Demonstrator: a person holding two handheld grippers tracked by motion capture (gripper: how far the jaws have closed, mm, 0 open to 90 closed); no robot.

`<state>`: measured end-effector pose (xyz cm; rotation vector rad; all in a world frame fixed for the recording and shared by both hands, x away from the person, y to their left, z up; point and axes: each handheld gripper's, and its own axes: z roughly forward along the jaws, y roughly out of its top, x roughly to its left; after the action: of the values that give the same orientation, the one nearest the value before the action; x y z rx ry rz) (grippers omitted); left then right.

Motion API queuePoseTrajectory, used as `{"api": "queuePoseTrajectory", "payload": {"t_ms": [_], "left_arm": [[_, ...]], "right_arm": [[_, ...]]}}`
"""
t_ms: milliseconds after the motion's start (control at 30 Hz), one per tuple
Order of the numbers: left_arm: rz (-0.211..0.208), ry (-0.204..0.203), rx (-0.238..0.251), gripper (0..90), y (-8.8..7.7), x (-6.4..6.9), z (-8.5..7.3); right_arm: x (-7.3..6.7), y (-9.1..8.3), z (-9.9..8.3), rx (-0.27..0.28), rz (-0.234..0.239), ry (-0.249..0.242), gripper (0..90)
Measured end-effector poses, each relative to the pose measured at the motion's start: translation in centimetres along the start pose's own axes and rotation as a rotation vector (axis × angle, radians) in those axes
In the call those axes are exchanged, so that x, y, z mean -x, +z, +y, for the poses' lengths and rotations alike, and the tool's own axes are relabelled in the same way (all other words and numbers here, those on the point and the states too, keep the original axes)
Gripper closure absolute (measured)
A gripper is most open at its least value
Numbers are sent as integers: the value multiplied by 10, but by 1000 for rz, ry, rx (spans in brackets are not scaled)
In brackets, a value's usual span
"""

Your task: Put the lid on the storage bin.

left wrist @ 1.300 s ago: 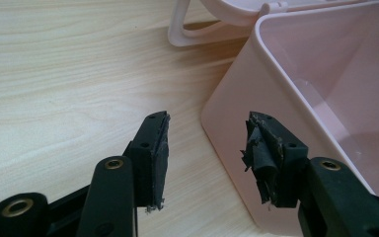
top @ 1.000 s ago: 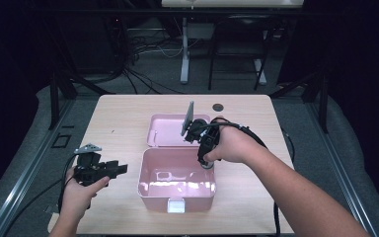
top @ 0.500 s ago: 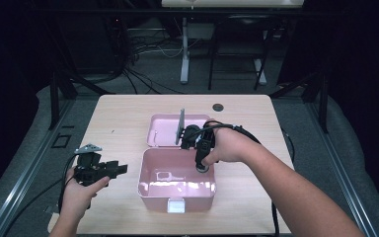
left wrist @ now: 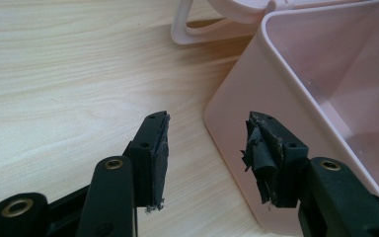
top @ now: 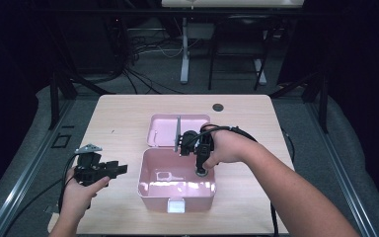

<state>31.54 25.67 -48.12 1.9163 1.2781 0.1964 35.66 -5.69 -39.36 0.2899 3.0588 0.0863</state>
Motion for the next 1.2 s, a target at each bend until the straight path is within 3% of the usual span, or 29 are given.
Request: {"api": "queuePoseTrajectory", "payload": {"t_ms": [1200], "left_arm": [[3, -5, -7, 513, 2, -2, -1]], "right_arm": [[-3, 44, 1, -37, -1, -42, 504]]}}
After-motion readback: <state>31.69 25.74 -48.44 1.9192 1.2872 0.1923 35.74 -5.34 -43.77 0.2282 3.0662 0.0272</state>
